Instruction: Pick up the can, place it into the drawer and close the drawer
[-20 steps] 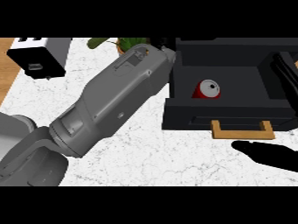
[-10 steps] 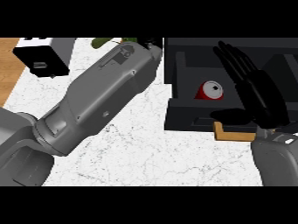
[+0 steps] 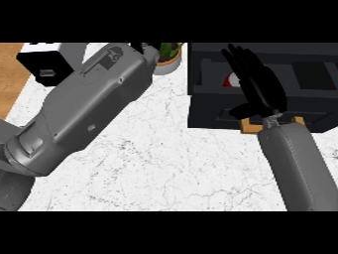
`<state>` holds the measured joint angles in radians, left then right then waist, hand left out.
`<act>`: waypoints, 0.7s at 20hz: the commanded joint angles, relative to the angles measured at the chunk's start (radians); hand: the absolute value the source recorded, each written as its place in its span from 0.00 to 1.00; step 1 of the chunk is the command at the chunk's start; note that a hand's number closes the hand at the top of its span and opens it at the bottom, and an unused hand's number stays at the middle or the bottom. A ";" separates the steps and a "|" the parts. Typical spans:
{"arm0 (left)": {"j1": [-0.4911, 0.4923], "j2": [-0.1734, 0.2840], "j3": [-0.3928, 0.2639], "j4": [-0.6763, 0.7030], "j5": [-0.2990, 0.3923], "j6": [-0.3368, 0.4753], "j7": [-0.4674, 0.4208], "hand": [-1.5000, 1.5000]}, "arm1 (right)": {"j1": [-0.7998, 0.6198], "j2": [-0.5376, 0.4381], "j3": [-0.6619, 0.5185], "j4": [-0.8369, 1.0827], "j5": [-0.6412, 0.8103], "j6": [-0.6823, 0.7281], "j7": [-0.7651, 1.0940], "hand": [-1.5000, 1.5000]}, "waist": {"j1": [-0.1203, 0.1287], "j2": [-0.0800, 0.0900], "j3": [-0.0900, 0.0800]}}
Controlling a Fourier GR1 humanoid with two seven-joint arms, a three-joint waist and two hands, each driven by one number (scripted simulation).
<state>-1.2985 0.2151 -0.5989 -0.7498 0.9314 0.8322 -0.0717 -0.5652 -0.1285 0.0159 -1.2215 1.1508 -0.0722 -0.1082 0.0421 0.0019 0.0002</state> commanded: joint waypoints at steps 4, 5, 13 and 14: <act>0.079 0.106 0.012 -0.113 -0.034 -0.020 0.048 0.00 | -0.119 0.014 -0.036 0.359 0.094 -0.226 -0.018 0.00 | 0.003 0.006 0.001; 0.089 0.118 0.003 -0.139 -0.043 0.002 0.075 0.00 | -0.103 0.029 -0.019 0.365 0.122 -0.269 -0.009 0.00 | 0.000 0.002 0.001; 0.089 0.128 0.015 -0.204 -0.071 0.016 0.117 0.00 | -0.281 -0.005 -0.111 0.639 0.139 -0.425 -0.017 0.00 | 0.010 0.013 0.002; 0.159 0.161 0.011 -0.263 -0.067 -0.003 0.110 0.00 | -0.289 -0.018 -0.130 0.653 0.124 -0.446 -0.032 0.00 | 0.024 0.011 0.001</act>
<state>-1.1881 0.3495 -0.5879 -0.9503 0.8725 0.8350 0.0252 -0.8211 -0.1434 -0.0694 -0.6982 1.2840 -0.4283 -0.1326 0.0548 -0.0055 -0.0137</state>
